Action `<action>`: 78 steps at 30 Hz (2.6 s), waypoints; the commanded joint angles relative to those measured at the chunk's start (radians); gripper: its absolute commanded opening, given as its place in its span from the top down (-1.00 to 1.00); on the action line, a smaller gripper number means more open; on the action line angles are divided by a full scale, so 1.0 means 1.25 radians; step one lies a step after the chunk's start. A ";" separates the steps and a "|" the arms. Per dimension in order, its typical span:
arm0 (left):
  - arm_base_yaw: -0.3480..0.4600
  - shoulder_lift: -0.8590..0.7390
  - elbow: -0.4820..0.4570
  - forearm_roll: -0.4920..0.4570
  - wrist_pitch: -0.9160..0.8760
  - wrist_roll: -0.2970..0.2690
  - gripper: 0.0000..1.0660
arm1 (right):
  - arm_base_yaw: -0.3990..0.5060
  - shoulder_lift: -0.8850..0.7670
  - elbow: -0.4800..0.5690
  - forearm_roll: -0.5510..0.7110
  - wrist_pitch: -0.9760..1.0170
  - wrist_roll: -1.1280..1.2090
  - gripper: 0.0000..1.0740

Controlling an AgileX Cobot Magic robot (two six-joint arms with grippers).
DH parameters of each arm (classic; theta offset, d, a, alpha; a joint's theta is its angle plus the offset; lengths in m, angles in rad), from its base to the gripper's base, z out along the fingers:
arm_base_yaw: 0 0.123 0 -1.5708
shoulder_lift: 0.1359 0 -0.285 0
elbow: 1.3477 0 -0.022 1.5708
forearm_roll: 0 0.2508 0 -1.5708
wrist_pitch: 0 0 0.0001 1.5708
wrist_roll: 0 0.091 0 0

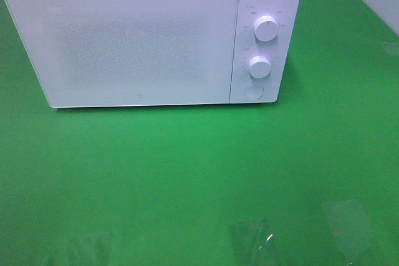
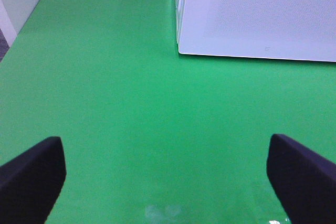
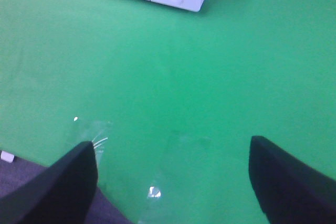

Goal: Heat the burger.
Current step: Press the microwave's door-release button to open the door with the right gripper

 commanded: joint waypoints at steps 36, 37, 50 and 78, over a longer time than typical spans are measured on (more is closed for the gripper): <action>0.003 -0.013 0.001 -0.006 -0.011 0.000 -0.84 | -0.258 -0.389 0.113 -0.011 0.030 0.020 -0.38; 0.003 -0.013 0.001 -0.006 -0.011 0.000 -0.84 | -0.258 -0.389 0.113 -0.011 0.030 0.020 -0.38; 0.003 -0.013 0.001 -0.006 -0.011 0.000 -0.84 | -0.258 -0.378 0.095 -0.017 0.022 0.010 -0.38; 0.003 -0.013 0.001 -0.006 -0.011 0.000 -0.84 | -0.258 0.168 0.062 -0.037 -0.542 0.004 -0.36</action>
